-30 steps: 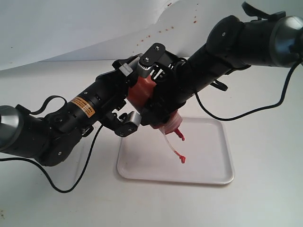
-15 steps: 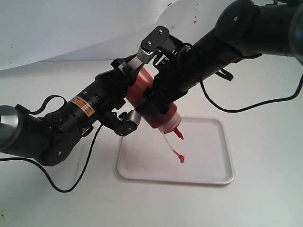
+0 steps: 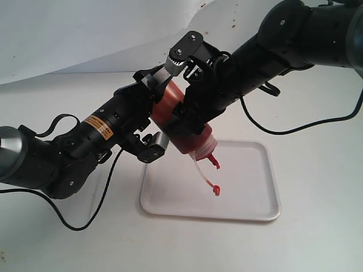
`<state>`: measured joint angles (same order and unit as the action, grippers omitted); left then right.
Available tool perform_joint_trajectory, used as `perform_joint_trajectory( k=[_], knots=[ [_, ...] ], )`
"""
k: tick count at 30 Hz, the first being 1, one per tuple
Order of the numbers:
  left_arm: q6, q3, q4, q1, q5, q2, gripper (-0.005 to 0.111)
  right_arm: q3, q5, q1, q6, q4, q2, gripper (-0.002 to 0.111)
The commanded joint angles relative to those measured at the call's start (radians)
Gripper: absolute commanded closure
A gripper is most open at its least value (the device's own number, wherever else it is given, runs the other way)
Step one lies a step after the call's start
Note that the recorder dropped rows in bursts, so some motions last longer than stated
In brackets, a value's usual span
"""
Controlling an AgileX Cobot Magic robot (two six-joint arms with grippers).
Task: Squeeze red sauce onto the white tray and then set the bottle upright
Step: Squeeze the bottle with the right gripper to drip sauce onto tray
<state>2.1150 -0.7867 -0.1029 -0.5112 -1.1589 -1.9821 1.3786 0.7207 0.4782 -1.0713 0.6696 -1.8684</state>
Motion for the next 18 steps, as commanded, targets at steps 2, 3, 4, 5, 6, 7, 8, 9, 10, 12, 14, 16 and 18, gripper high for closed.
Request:
perform_joint_trajectory(
  k=[2,3,4,5,6,7,8,9,10,12,14,16,18],
  knots=[
    [-0.022,-0.011,0.034,-0.006,-0.062,0.016,0.107,0.003,0.003,0.001,-0.001,-0.004,0.011,0.108],
    [-0.022,-0.011,0.034,-0.006,-0.062,0.016,0.107,0.003,0.003,0.001,-0.001,-0.004,0.011,0.108],
    [-0.022,-0.011,0.034,-0.006,-0.062,0.016,0.107,0.003,0.003,0.001,-0.001,-0.004,0.011,0.108],
    [-0.022,-0.011,0.034,-0.006,-0.062,0.016,0.107,0.003,0.003,0.001,-0.001,-0.004,0.011,0.108],
    [-0.022,-0.011,0.034,-0.006,-0.062,0.016,0.107,0.003,0.003,0.001,-0.001,-0.004,0.011,0.108],
    [-0.022,-0.011,0.034,-0.006,-0.062,0.016,0.107,0.003,0.003,0.001,-0.001,-0.004,0.011,0.108],
    [-0.022,-0.011,0.034,-0.006,-0.062,0.016,0.107,0.003,0.003,0.001,-0.001,-0.004,0.011,0.108],
    [-0.022,-0.011,0.034,-0.006,-0.062,0.016,0.107,0.003,0.003,0.001,-0.001,-0.004,0.011,0.108],
    [-0.022,-0.011,0.034,-0.006,-0.062,0.016,0.107,0.003,0.003,0.001,-0.001,-0.004,0.011,0.108],
    [-0.022,-0.011,0.034,-0.006,-0.062,0.016,0.107,0.003,0.003,0.001,-0.001,-0.004,0.011,0.108],
    [-0.022,-0.011,0.034,-0.006,-0.062,0.016,0.107,0.003,0.003,0.001,-0.001,-0.002,0.011,0.108],
    [-0.022,-0.011,0.034,-0.006,-0.062,0.016,0.107,0.003,0.001,0.001,-0.001,0.003,0.011,0.107],
    [-0.022,-0.011,0.034,-0.006,-0.062,0.016,0.107,0.003,-0.007,0.001,0.013,0.009,0.011,0.101]
  ],
)
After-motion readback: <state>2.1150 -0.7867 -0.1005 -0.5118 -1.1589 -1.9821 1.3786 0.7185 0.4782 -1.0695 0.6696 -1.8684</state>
